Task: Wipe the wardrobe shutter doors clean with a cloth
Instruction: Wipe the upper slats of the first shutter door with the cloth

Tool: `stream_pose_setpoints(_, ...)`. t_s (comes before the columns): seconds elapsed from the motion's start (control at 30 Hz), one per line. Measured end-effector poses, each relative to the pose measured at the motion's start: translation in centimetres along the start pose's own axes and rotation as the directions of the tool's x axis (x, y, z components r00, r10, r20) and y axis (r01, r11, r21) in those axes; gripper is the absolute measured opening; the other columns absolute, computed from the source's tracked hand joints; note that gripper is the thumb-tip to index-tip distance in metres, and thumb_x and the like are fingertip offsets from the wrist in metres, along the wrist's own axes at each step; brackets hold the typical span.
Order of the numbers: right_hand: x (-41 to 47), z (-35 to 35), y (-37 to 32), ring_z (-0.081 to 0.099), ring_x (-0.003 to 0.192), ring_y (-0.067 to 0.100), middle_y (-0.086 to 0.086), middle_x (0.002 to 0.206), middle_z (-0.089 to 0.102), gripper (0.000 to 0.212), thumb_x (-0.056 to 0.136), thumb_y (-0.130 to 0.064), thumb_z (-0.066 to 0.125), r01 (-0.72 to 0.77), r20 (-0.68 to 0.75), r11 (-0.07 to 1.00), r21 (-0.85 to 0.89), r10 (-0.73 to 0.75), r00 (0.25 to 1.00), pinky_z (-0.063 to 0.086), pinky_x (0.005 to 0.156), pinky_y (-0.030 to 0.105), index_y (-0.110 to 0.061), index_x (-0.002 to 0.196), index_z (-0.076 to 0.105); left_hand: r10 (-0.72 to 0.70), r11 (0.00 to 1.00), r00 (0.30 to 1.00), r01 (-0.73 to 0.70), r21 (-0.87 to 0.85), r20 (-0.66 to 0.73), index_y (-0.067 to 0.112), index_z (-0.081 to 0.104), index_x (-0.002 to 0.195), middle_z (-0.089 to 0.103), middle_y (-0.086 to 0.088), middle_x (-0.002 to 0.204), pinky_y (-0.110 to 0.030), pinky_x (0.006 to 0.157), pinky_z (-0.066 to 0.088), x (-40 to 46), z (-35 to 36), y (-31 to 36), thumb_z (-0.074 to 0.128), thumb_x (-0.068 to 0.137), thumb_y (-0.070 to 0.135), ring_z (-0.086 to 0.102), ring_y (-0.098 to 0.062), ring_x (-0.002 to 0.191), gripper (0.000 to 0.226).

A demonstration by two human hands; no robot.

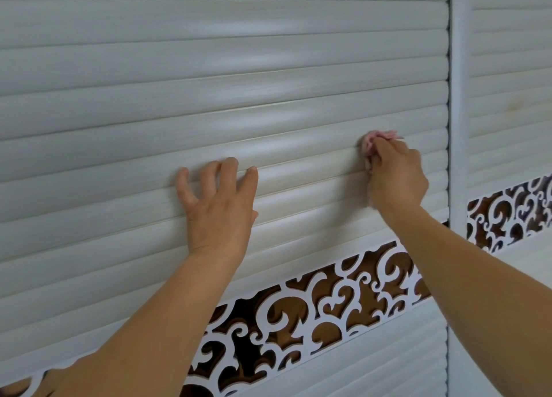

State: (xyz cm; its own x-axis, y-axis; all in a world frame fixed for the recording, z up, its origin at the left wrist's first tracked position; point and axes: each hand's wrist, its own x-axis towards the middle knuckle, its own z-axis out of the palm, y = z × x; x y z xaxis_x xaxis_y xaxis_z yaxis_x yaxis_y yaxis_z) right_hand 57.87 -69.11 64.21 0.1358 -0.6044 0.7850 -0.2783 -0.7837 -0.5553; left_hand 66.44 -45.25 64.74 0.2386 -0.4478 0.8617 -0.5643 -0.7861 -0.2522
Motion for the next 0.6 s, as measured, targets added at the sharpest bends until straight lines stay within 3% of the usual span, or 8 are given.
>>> stream_pose_setpoints(0.07, 0.3, 0.6, 0.0, 0.049, 0.109, 0.032, 0.007, 0.123, 0.056, 0.035, 0.095, -0.005, 0.039, -0.076, -0.045, 0.997, -0.025, 0.074, 0.996, 0.04, 0.071, 0.035, -0.017, 0.121, 0.058, -0.005, 1.0, 1.0, 0.005, -0.006, -0.006, 0.014, 0.061, 0.116, 0.051, -0.016, 0.119, -0.064, 0.1, 0.019, 0.0, 0.0, 0.0, 0.089, 0.053, 0.022, 0.029, -0.03, 0.114, 0.069)
stream_pose_setpoints(0.13, -0.5, 1.5, -1.2, 0.052, 0.105, 0.034, 0.011, 0.115, 0.059, 0.033, 0.093, -0.001, 0.04, -0.084, -0.053, 0.996, 0.019, 0.085, 0.995, 0.04, 0.069, 0.035, -0.015, 0.114, 0.061, -0.007, 1.0, 1.0, 0.007, -0.002, -0.013, 0.014, 0.062, 0.115, 0.052, -0.016, 0.118, -0.065, 0.099, 0.02, 0.0, 0.1, 0.0, 0.089, 0.051, 0.021, 0.03, -0.03, 0.113, 0.07)
stream_pose_setpoints(0.23, -3.2, 2.6, -4.1, 0.056, 0.098, 0.032, 0.007, 0.1, 0.064, 0.027, 0.09, -0.003, 0.045, 0.149, -0.068, 0.988, 0.039, -0.146, 0.987, 0.042, 0.066, 0.031, -0.017, 0.099, 0.066, -0.011, 1.0, 1.0, 0.011, -0.008, -0.008, 0.014, 0.062, 0.115, 0.052, -0.016, 0.118, -0.066, 0.099, 0.021, 0.0, 0.1, 0.1, 0.089, 0.05, 0.02, 0.03, -0.03, 0.113, 0.07)
stream_pose_setpoints(0.37, -7.1, 3.4, -7.8, 0.062, 0.091, 0.03, 0.006, 0.093, 0.069, 0.028, 0.077, -0.015, 0.045, 0.534, -0.109, 0.844, 0.058, -0.526, 0.843, 0.051, 0.071, 0.033, -0.012, 0.089, 0.071, -0.01, 1.0, 1.0, 0.01, -0.01, -0.005, 0.015, 0.061, 0.117, 0.051, -0.016, 0.121, -0.066, 0.099, 0.019, 0.0, 0.1, 0.0, 0.088, 0.052, 0.021, 0.03, -0.029, 0.115, 0.07)
stream_pose_setpoints(0.53, -7.7, 3.8, -6.1, 0.066, 0.085, 0.03, 0.008, 0.088, 0.069, 0.027, 0.079, -0.008, 0.049, 0.68, -0.095, 0.733, 0.009, -0.676, 0.73, 0.056, 0.068, 0.038, -0.007, 0.092, 0.073, -0.031, 0.999, 0.998, 0.03, 0.014, 0.059, 0.019, 0.054, 0.127, 0.044, -0.013, 0.13, -0.062, 0.104, 0.011, 0.1, -0.4, 0.5, 0.082, 0.064, 0.025, 0.022, -0.027, 0.121, 0.069)
stream_pose_setpoints(0.6, -7.3, 3.4, -4.6, 0.066, 0.086, 0.031, 0.01, 0.094, 0.07, 0.027, 0.078, -0.009, 0.052, 0.686, -0.04, 0.728, -0.022, -0.686, 0.727, 0.057, 0.07, 0.042, -0.007, 0.096, 0.073, -0.055, 0.998, 0.994, 0.054, 0.015, 0.099, 0.022, 0.045, 0.134, 0.036, -0.009, 0.136, -0.058, 0.107, 0.004, -0.1, -0.5, 0.8, 0.074, 0.075, 0.026, 0.013, -0.025, 0.124, 0.066)
